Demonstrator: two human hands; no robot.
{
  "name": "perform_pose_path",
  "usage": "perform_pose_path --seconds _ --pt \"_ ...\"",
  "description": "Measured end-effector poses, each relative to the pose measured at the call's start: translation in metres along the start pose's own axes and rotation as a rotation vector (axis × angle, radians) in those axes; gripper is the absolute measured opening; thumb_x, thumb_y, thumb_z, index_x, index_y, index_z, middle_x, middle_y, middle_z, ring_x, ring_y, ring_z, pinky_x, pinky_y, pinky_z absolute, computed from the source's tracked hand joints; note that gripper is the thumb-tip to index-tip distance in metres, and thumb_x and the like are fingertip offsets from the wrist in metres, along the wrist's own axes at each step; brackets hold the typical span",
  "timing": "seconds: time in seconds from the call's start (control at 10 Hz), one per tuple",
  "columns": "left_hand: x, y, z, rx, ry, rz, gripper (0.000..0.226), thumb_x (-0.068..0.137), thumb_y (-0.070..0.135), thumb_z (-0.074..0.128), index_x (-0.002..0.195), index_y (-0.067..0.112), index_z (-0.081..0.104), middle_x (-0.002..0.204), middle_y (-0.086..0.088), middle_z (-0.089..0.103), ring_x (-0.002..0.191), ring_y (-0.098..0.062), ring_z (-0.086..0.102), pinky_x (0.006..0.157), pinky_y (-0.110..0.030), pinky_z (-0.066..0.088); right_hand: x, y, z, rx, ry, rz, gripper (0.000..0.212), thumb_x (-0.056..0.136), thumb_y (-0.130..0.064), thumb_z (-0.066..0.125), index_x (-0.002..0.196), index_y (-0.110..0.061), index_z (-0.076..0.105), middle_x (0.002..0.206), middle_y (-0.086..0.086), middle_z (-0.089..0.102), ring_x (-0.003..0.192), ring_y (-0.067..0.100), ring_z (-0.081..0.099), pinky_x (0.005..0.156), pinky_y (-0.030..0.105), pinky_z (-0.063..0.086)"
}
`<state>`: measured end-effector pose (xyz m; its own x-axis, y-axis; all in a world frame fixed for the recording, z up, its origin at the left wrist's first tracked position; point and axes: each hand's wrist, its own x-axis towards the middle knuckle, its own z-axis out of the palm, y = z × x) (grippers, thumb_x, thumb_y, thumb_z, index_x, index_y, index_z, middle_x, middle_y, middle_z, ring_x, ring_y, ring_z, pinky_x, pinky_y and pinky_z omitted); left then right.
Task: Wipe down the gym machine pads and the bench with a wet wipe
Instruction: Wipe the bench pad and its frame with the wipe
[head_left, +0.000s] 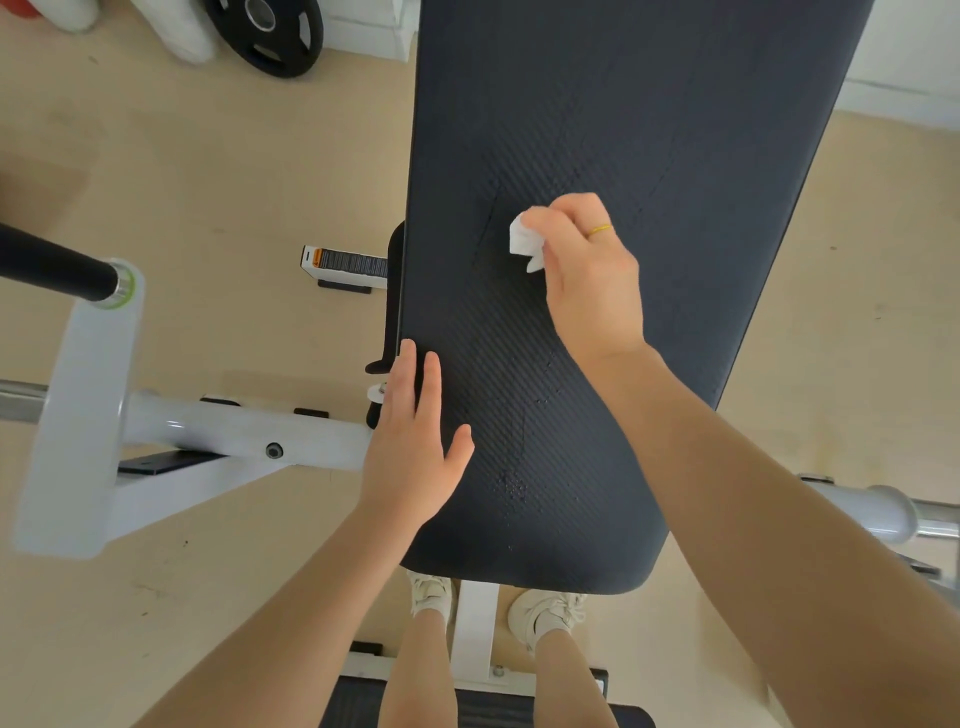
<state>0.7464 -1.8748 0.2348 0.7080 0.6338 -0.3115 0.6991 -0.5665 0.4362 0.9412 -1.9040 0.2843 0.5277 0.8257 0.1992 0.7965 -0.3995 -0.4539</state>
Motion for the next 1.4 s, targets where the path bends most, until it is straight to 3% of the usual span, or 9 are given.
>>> perform_pose_path --seconds 0.3,0.4,0.7,0.8,0.9,1.0,1.2,1.3,1.4 --pt "0.000 -0.001 0.002 0.021 0.014 0.004 0.073 0.088 0.031 0.056 0.147 0.010 0.020 0.156 -0.012 0.009 0.142 -0.031 0.018 0.101 -0.040 0.040 0.003 0.007 0.014 -0.168 -0.001 -0.067 0.012 0.086 -0.006 0.052 0.090 0.000 0.062 0.101 0.013 0.059 0.089 0.030 0.054 0.058 0.033 0.048" --pt "0.000 -0.001 0.004 0.039 0.028 0.003 0.072 0.087 0.032 0.057 0.146 0.009 0.022 0.156 -0.012 0.012 0.141 -0.032 0.021 0.098 -0.040 0.042 0.010 0.007 0.014 -0.192 -0.048 -0.018 0.024 0.085 0.007 0.042 0.100 0.001 0.060 0.103 0.019 0.055 0.093 0.035 0.050 0.071 0.040 0.044" --pt "-0.001 0.005 -0.001 0.045 -0.013 -0.006 0.076 0.090 0.032 0.052 0.148 0.010 0.008 0.157 -0.009 -0.003 0.145 -0.026 0.006 0.106 -0.034 0.035 -0.111 0.005 0.024 -0.226 -0.565 -0.271 0.044 0.032 0.000 0.085 0.071 -0.011 0.069 0.071 0.001 0.058 0.058 0.016 0.054 0.036 0.017 0.040" --pt "-0.001 0.007 -0.004 0.074 -0.048 -0.024 0.080 0.091 0.036 0.050 0.149 0.013 0.000 0.157 -0.005 -0.012 0.145 -0.023 -0.001 0.105 -0.031 0.036 -0.110 0.006 0.015 -0.097 -0.504 -0.162 0.036 0.047 -0.001 0.084 0.078 -0.010 0.068 0.077 0.003 0.060 0.062 0.020 0.057 0.040 0.023 0.049" --pt "-0.002 0.009 -0.004 0.114 -0.067 -0.020 0.085 0.089 0.037 0.053 0.148 0.011 -0.002 0.156 -0.007 -0.014 0.145 -0.024 -0.003 0.103 -0.031 0.039 -0.053 -0.005 -0.022 -0.109 -0.313 -0.037 0.016 0.091 -0.007 0.043 0.098 -0.007 0.058 0.097 0.010 0.056 0.087 0.029 0.055 0.071 0.043 0.051" --pt "-0.002 0.012 -0.001 0.127 -0.063 -0.043 0.087 0.088 0.039 0.054 0.148 0.011 -0.003 0.156 -0.008 -0.015 0.145 -0.025 -0.005 0.102 -0.032 0.040 -0.014 0.012 -0.019 -0.094 -0.158 0.051 0.025 0.095 -0.007 0.035 0.108 -0.005 0.056 0.111 0.014 0.053 0.099 0.030 0.050 0.082 0.043 0.045" --pt "-0.002 0.013 0.003 0.082 -0.048 -0.075 0.088 0.087 0.035 0.056 0.148 0.011 -0.004 0.156 -0.007 -0.016 0.144 -0.025 -0.008 0.108 -0.037 0.032 -0.083 0.019 0.021 -0.159 -0.329 -0.128 0.041 0.054 0.004 0.076 0.091 -0.010 0.067 0.083 0.007 0.060 0.070 0.023 0.057 0.048 0.024 0.051" --pt "-0.004 0.015 0.004 0.067 -0.026 -0.085 0.089 0.086 0.032 0.058 0.148 0.010 -0.002 0.156 -0.009 -0.013 0.145 -0.026 -0.004 0.114 -0.041 0.025 -0.142 0.011 0.019 -0.149 -0.620 -0.209 0.052 0.059 -0.003 0.079 0.108 -0.014 0.064 0.105 0.004 0.062 0.093 0.019 0.060 0.069 0.022 0.053" --pt "-0.012 0.018 0.009 0.099 0.002 -0.046 0.088 0.086 0.030 0.060 0.148 0.008 0.001 0.156 -0.012 -0.010 0.145 -0.028 -0.004 0.114 -0.035 0.006 -0.140 0.021 0.013 -0.111 -0.534 -0.279 0.025 0.094 -0.014 0.042 0.114 -0.014 0.057 0.116 0.005 0.054 0.106 0.022 0.052 0.086 0.034 0.047"
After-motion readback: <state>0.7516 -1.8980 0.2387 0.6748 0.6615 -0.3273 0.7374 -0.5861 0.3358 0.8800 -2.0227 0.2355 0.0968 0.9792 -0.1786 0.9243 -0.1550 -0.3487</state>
